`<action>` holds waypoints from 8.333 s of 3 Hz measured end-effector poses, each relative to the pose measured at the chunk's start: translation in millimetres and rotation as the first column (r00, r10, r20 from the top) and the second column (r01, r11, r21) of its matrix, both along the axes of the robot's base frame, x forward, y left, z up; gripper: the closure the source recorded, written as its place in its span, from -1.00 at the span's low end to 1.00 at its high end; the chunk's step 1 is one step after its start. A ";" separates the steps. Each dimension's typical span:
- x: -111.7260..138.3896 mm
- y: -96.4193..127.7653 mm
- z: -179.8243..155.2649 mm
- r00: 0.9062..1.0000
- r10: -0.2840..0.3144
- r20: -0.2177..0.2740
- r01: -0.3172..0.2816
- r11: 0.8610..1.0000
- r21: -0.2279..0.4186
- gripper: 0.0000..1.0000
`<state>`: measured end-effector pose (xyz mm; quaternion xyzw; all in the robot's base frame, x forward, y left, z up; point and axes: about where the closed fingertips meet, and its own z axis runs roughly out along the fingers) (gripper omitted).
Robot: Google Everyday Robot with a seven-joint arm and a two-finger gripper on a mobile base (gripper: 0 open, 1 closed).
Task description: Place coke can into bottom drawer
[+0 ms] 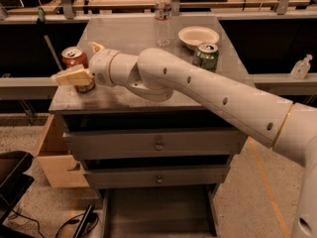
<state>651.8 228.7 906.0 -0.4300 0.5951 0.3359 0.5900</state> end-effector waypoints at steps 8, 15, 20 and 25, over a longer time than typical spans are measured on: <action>-221.4 -7.1 38.6 0.978 0.205 0.028 -0.201 0.974 -0.105 1.00; -164.7 -237.8 -275.6 0.916 -0.098 -0.390 0.034 0.985 -0.168 1.00; -257.3 -296.2 -463.5 0.909 0.267 -0.320 -0.332 0.928 -0.169 1.00; -207.4 -248.6 -599.9 0.920 0.392 -0.028 -0.393 0.916 -0.082 1.00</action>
Offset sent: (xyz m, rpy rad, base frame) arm -0.0008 0.0012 -0.0005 -0.0001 0.0013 0.0026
